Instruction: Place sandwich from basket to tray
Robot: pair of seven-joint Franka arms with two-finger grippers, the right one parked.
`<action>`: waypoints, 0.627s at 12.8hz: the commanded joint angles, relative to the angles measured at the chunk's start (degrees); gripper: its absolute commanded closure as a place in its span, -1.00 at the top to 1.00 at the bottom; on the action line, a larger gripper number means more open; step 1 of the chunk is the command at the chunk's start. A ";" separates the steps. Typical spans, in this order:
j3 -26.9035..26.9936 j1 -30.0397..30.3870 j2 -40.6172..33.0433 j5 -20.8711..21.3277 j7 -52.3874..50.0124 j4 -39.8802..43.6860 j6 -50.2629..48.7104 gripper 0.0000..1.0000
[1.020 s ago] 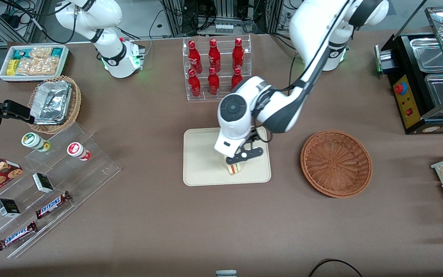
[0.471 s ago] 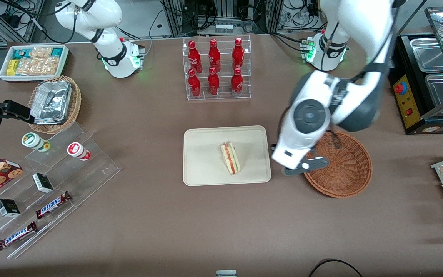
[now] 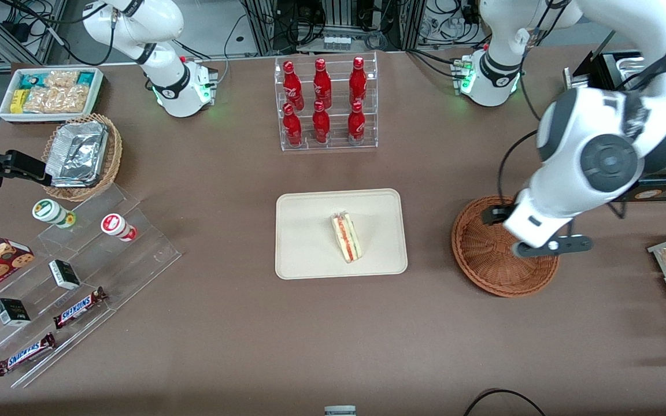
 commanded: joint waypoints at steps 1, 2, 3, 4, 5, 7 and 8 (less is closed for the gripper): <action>-0.82 3.87 -4.49 -1.28 5.42 -2.68 -2.10 1.00; -1.51 6.32 -5.98 -2.59 7.27 -3.38 -3.15 1.00; -3.70 8.78 -7.82 -2.69 8.77 -4.09 -4.12 1.00; -5.46 11.33 -9.32 -2.69 10.35 -4.88 -5.17 1.00; -6.17 12.40 -10.47 -2.69 12.19 -4.97 -6.75 1.00; -6.27 14.34 -12.84 -2.86 16.06 -4.36 -9.83 1.00; -6.01 14.34 -13.72 -2.87 16.86 -3.83 -11.06 1.00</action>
